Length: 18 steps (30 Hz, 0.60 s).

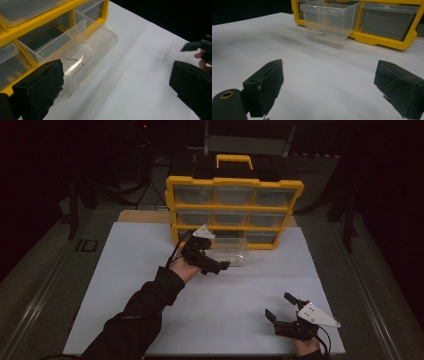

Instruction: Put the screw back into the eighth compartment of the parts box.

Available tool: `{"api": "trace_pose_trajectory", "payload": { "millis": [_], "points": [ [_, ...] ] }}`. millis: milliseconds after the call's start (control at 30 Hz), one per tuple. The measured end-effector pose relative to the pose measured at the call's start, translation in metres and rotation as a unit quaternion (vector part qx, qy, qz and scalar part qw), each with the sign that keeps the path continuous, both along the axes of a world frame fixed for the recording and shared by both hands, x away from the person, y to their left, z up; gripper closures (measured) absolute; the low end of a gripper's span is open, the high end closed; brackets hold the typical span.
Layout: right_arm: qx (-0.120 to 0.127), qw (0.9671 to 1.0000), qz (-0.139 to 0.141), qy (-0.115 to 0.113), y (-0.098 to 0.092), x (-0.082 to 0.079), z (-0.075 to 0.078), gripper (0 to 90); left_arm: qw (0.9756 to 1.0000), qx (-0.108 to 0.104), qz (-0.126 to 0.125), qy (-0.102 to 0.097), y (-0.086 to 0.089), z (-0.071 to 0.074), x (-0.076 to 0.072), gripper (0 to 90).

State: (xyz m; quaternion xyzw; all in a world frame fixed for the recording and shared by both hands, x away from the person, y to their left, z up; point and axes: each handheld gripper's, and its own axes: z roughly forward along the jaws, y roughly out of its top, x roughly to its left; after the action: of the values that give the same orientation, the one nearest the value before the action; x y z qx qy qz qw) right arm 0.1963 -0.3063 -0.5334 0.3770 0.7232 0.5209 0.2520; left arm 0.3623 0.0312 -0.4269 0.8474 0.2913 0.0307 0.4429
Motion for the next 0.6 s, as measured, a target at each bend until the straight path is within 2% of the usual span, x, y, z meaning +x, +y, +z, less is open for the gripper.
{"api": "trace_pose_trajectory", "payload": {
  "millis": [267,600],
  "points": [
    [-0.006,1.0,-0.001,-0.002,0.003,-0.001,0.0,8.8,0.9996,-0.019,-0.018,-0.009,0.023,0.004,-0.025,0.0],
    [-0.014,0.9999,-0.004,-0.002,0.003,0.0,-0.001,8.8,0.9977,-0.04,-0.021,-0.05,0.052,0.005,-0.05,0.0]
  ]
}}
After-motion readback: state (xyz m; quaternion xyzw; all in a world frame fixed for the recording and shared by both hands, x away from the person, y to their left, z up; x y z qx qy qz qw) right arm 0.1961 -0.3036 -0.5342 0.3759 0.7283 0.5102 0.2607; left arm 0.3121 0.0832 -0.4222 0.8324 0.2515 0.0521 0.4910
